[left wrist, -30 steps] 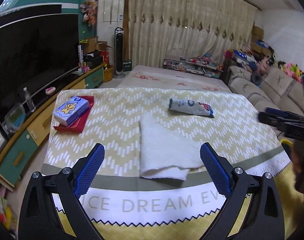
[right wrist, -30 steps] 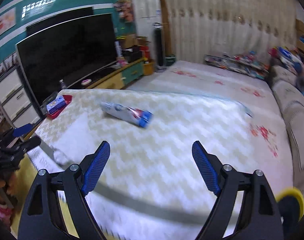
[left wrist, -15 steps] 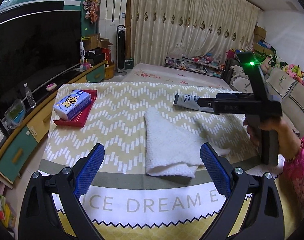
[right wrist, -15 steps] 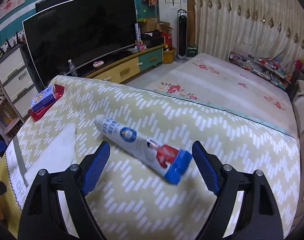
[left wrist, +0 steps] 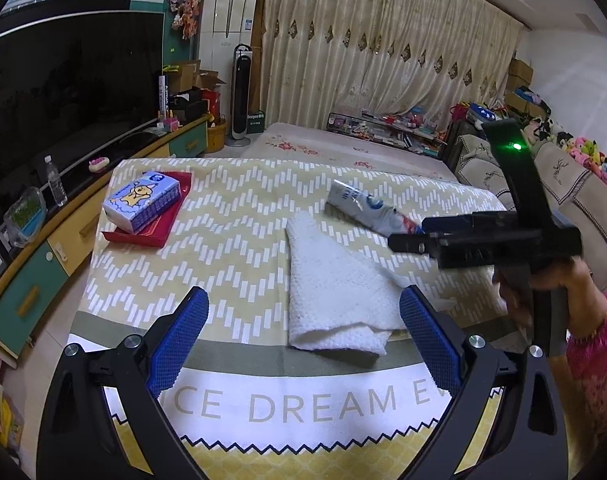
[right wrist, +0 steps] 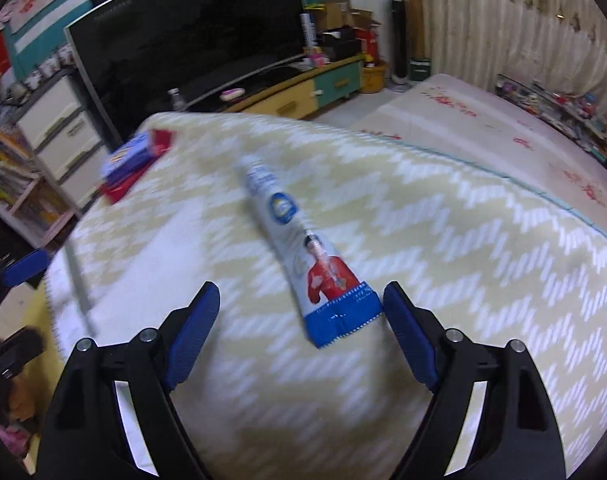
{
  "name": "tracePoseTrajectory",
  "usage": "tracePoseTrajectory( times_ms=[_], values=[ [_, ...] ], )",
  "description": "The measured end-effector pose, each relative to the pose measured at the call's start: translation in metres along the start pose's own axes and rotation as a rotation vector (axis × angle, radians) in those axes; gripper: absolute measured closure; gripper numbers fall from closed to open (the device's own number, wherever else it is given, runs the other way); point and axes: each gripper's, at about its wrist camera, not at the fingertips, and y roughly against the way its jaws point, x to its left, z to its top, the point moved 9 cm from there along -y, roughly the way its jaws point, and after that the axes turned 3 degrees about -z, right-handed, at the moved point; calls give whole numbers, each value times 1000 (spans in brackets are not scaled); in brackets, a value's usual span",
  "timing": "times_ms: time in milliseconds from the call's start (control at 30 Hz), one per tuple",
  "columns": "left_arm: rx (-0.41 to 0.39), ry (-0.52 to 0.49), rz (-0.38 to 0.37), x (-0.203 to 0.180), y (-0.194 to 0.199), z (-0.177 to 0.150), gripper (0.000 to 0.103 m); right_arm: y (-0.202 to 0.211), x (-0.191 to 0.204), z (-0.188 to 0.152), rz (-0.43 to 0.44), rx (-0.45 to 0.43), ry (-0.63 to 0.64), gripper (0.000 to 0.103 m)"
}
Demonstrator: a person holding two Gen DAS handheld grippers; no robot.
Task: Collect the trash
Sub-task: 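Move the right gripper to the toothpaste tube and grasp it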
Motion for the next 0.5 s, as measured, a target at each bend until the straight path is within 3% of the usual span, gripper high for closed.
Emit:
tracePoseTrajectory(
  times_ms=[200, 400, 500],
  values=[
    [-13, -8, 3, -2, 4, 1, 8, -7, -1, 15, -43, -44, -4, 24],
    [-19, -9, 8, -2, 6, 2, 8, -21, -13, 12, -76, -1, 15, 24],
    [-17, -9, 5, -3, 6, 2, 8, -18, -7, 6, -111, 11, 51, 32]
  ],
)
